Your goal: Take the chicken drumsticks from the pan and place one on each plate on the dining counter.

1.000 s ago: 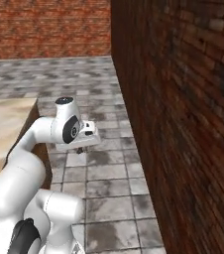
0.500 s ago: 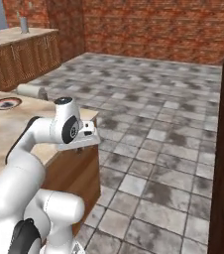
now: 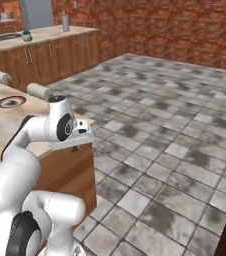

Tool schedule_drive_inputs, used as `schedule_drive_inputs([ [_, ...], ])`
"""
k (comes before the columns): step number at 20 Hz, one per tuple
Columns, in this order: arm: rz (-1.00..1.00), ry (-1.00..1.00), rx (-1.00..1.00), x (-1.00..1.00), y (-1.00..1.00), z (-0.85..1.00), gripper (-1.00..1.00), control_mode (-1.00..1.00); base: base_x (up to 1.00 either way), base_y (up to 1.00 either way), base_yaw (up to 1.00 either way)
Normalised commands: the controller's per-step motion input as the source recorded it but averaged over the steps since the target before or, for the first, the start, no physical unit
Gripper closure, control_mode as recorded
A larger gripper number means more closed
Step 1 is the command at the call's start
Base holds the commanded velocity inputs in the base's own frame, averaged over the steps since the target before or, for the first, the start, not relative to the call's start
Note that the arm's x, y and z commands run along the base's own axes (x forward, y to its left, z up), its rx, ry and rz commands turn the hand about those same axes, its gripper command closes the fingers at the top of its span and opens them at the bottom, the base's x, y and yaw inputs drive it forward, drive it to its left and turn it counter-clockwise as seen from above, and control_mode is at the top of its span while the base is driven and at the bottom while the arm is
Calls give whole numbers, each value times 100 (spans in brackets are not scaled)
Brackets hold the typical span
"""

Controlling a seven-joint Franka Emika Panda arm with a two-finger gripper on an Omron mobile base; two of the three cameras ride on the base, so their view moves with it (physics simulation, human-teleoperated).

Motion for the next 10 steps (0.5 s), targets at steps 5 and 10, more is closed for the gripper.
schedule_drive_inputs([
  [5, 0, 0, 0, 0, 0, 0, 100, 100, 57, -100, 22],
  [10, 0, 0, 0, 0, 0, 0, 100, 100, 97, -100, 35],
])
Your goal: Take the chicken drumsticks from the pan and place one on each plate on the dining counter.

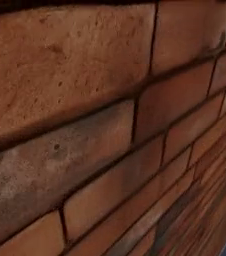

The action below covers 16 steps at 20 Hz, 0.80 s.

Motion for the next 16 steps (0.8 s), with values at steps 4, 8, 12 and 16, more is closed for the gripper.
schedule_drive_inputs([
  [4, 0, 0, 0, 0, 0, 0, 100, 100, 100, -99, 41],
  [8, 0, 0, 0, 0, 0, 0, 100, 100, 98, -87, 48],
  [12, 0, 0, 0, 0, 0, 0, 100, 100, 95, -73, 55],
  [16, 0, 0, 0, 0, 0, 0, 100, 100, 94, -69, 56],
])
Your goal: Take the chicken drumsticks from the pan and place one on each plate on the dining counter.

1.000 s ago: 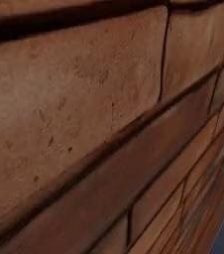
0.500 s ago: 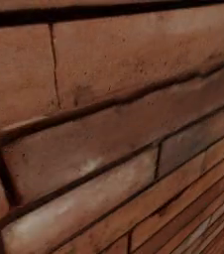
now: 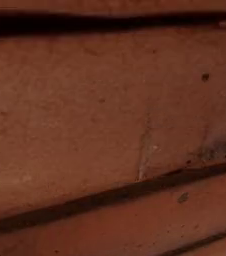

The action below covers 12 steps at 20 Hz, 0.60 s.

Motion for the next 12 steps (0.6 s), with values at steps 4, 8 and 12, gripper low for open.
schedule_drive_inputs([
  [4, 0, 0, 0, 0, 0, 0, 100, 100, 94, -73, 55],
  [8, 0, 0, 0, 0, 0, 0, 100, 100, 94, -75, 53],
  [12, 0, 0, 0, 0, 0, 0, 100, 100, 97, -76, 53],
])
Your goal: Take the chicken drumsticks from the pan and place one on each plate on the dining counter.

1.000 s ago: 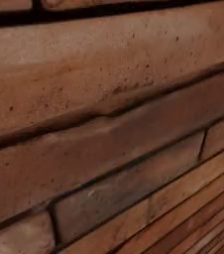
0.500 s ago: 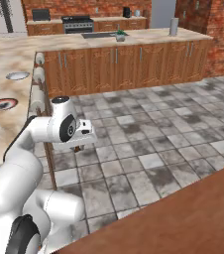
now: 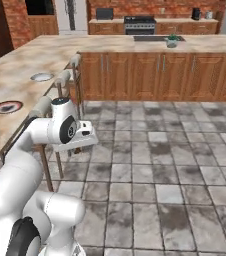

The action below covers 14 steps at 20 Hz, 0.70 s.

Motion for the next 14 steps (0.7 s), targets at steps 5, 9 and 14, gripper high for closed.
schedule_drive_inputs([
  [5, 0, 0, 0, 0, 0, 0, 100, 100, 100, -76, 52],
  [9, 0, 0, 0, 0, 0, 0, 100, 100, 100, -76, 51],
  [14, 0, 0, 0, 0, 0, 0, 100, 100, 100, -72, 50],
])
